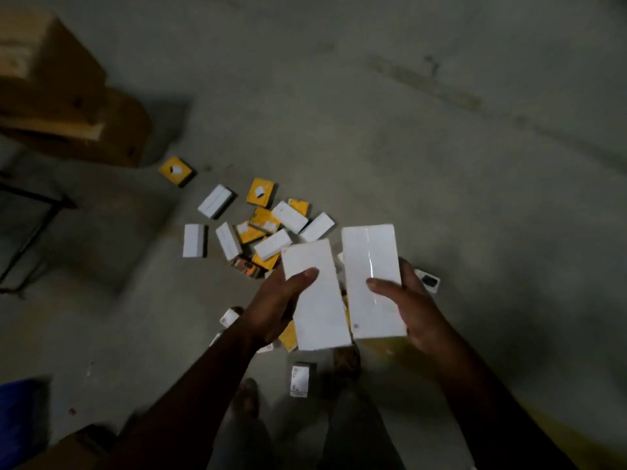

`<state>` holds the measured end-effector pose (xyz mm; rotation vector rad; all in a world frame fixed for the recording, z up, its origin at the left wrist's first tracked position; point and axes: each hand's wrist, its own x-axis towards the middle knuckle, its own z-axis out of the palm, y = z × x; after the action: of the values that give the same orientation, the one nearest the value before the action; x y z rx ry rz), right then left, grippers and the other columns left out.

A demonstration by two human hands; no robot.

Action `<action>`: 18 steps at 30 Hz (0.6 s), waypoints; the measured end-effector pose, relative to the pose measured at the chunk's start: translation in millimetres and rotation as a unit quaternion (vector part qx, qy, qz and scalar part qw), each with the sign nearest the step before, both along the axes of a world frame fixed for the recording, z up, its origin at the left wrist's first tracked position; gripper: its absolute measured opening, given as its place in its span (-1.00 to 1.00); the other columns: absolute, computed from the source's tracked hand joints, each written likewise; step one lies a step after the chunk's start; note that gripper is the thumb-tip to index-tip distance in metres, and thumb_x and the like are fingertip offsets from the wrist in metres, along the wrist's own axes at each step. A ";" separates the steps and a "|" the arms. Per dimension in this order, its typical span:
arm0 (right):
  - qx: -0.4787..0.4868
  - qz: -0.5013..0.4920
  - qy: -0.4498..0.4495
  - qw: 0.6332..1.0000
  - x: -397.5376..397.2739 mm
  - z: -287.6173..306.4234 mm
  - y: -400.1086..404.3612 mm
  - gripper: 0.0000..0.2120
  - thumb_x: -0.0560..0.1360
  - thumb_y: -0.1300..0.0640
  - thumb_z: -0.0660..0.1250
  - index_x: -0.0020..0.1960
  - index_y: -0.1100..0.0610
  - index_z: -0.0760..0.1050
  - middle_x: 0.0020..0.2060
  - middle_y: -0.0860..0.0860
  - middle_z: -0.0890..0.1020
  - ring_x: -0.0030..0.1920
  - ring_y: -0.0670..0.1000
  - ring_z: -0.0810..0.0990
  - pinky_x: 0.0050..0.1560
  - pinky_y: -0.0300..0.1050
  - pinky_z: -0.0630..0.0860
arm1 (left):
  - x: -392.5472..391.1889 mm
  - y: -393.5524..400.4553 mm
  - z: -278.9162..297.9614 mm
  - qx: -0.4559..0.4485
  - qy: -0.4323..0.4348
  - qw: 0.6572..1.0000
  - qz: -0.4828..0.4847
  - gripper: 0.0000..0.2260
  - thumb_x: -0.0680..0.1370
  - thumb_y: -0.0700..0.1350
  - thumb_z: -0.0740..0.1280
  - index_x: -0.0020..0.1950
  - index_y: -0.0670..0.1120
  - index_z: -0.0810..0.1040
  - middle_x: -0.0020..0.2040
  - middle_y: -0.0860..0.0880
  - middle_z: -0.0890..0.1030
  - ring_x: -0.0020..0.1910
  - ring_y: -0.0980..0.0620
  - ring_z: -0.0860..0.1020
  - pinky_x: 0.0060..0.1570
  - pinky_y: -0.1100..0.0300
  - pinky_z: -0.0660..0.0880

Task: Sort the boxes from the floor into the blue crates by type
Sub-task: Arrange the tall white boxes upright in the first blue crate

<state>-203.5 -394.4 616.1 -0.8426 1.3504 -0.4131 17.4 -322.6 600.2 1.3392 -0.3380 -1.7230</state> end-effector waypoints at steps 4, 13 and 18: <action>-0.117 -0.035 0.152 0.981 -42.2 23.5 45.8 -0.41 0.43 -0.03 0.55 0.36 -0.20 0.35 0.13 -0.16 0.62 0.10 -0.06 0.62 0.14 0.01 0.58 | -58.8 -2.7 30.8 -0.048 -0.033 0.995 -0.086 -0.64 0.60 -0.19 0.38 0.39 -0.09 0.50 0.28 -0.17 0.62 0.26 -0.19 0.59 0.22 -0.21 0.53; -0.113 -0.277 -0.052 0.953 -77.7 74.1 256.5 -0.48 0.59 -0.32 0.24 0.50 -0.20 0.34 0.33 -0.08 0.60 0.30 0.04 0.61 0.28 0.17 0.56 | -132.5 116.0 74.5 -0.067 -0.050 0.960 -0.268 -0.57 0.48 -0.19 0.48 0.33 -0.04 0.53 0.21 -0.07 0.67 0.18 -0.09 0.64 0.15 -0.07 0.58; -0.070 -0.411 -0.036 0.908 -119.0 93.7 362.8 -0.40 0.46 -0.39 0.36 0.30 0.02 0.59 0.13 0.02 0.72 0.10 0.03 0.72 0.17 0.06 0.63 | -205.7 175.6 91.1 -0.115 -0.147 0.910 -0.372 -0.47 0.46 -0.22 0.53 0.33 0.00 0.36 0.13 -0.01 0.64 -0.02 0.07 0.66 -0.07 0.09 0.62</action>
<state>-322.5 -31.6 709.8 -0.3206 1.5779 -1.1953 -188.3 -147.0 691.3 1.3821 -1.3232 -1.9817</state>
